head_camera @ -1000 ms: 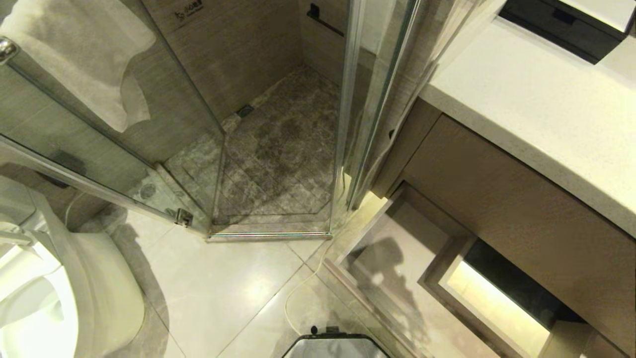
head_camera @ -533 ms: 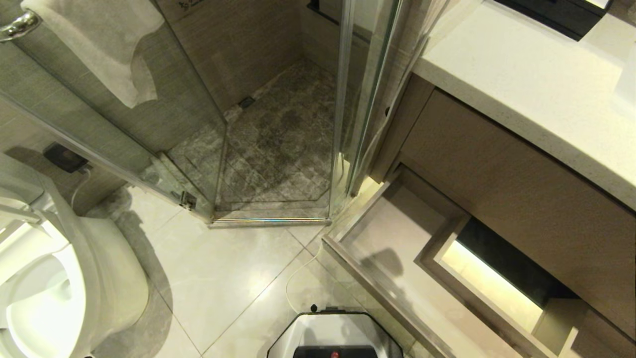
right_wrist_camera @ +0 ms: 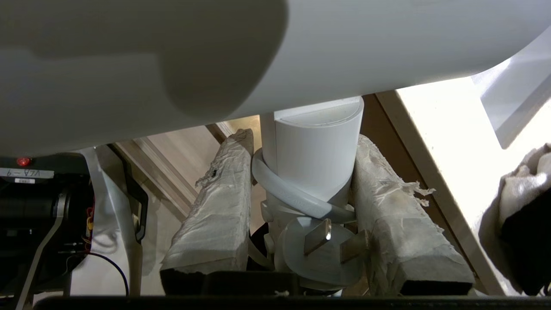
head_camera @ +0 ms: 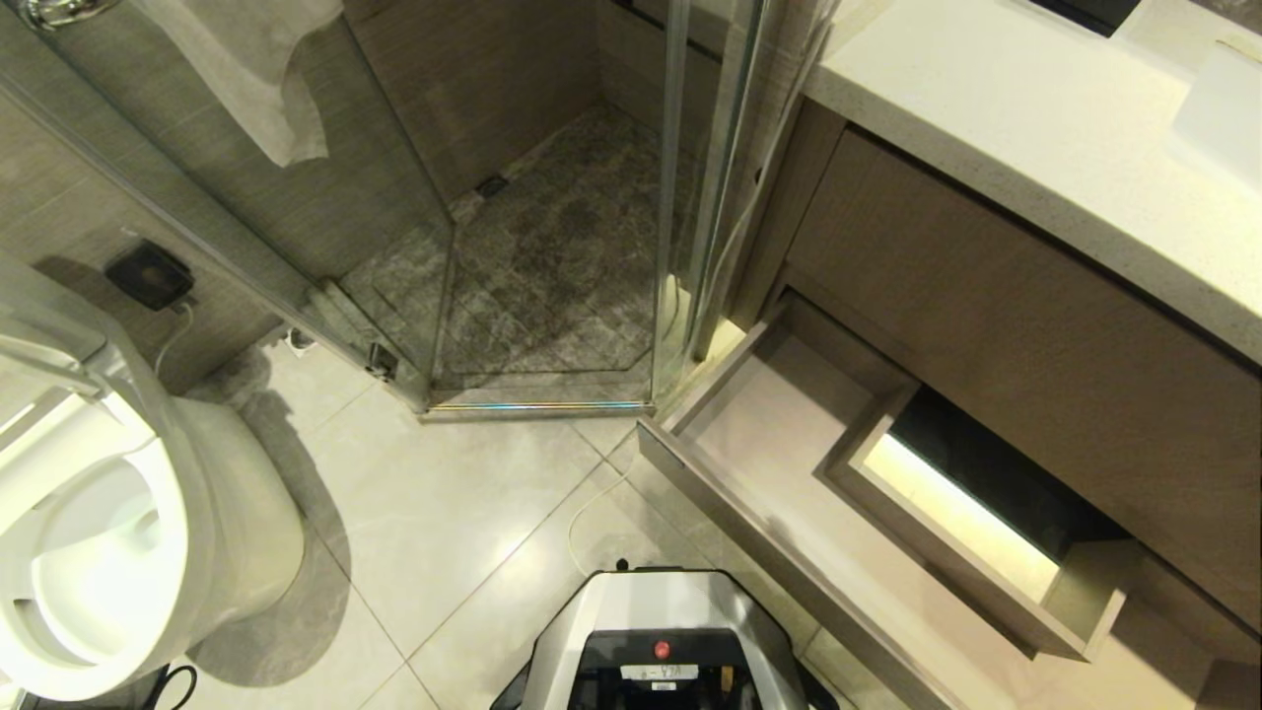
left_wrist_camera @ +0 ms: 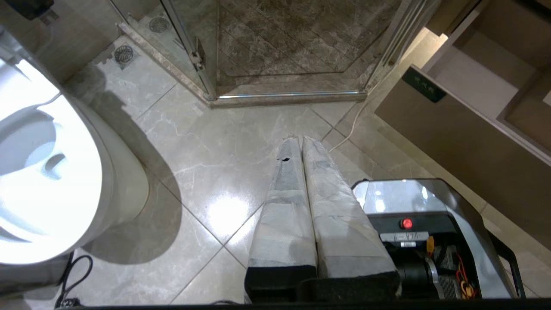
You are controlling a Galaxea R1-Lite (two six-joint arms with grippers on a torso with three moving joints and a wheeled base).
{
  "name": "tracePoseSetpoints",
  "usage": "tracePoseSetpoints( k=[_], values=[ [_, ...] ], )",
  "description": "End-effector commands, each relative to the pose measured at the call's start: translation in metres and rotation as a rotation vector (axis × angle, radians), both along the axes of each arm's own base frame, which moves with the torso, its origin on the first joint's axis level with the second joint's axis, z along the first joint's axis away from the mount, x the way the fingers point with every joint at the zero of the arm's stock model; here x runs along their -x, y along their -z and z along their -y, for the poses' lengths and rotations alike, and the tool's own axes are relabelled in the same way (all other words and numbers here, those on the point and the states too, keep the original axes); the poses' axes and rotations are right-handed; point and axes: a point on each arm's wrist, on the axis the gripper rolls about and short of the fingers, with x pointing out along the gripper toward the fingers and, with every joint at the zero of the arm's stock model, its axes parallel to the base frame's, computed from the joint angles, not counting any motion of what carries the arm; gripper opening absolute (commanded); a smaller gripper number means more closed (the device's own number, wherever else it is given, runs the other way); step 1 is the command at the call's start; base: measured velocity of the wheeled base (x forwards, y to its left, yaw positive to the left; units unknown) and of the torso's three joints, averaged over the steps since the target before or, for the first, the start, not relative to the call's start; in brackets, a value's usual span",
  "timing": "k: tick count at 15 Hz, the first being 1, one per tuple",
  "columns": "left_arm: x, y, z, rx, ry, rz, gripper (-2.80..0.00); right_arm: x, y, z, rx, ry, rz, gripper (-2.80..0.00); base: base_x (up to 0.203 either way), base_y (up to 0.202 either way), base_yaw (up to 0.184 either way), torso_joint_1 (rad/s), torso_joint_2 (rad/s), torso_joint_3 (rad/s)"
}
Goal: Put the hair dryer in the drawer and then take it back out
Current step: Put it into the drawer
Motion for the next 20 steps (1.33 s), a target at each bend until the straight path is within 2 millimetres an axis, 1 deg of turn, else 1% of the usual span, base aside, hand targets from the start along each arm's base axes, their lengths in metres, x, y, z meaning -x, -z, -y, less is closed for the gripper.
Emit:
tracePoseSetpoints(
  k=[1, 4, 6, 8, 12, 15, 20],
  values=[
    [-0.0001, 0.0004, 0.0, 0.0, 0.0, -0.002, -2.8, 0.0005, -0.0003, 0.0, 0.003, 0.0, 0.004, -2.8, 0.0, 0.0, 0.0, -0.154, -0.17, -0.33],
    [-0.0001, 0.0004, 0.0, 0.0, 0.0, -0.002, -2.8, -0.0001, -0.0019, 0.0, 0.001, -0.001, 0.023, -2.8, 0.0, 0.0, 0.0, -0.146, -0.21, -0.352],
    [-0.0001, 0.0004, 0.0, 0.0, 0.0, -0.002, -2.8, 0.0008, 0.0007, 0.0, 0.002, 0.001, 0.013, -2.8, 0.0, 0.0, 0.0, -0.113, -0.24, -0.358],
    [-0.0001, 0.0004, 0.0, 0.0, 0.0, -0.002, -2.8, -0.0004, -0.0004, 0.0001, 0.004, 0.0, 0.017, -2.8, 0.0, 0.0, 0.0, -0.057, -0.13, -0.176],
    [-0.0001, 0.0004, 0.0, 0.0, 0.0, -0.002, -2.8, 0.0, 0.0027, 0.0002, 0.005, -0.006, -0.001, -2.8, 0.0, 0.0, 0.0, -0.004, -0.02, -0.036],
    [-0.0001, 0.0004, 0.0, 0.0, 0.0, -0.002, -2.8, 0.0009, 0.0027, 0.0002, 0.003, -0.006, 0.017, -2.8, 0.0, 0.0, 0.0, 0.0, 0.0, 0.0],
    [-0.0001, 0.0004, 0.0, 0.0, 0.0, -0.002, -2.8, 0.0043, 0.0073, 0.0, 0.003, -0.006, 0.015, -2.8, 0.0, 0.0, 0.0, -0.197, 0.31, 0.112]
  ],
)
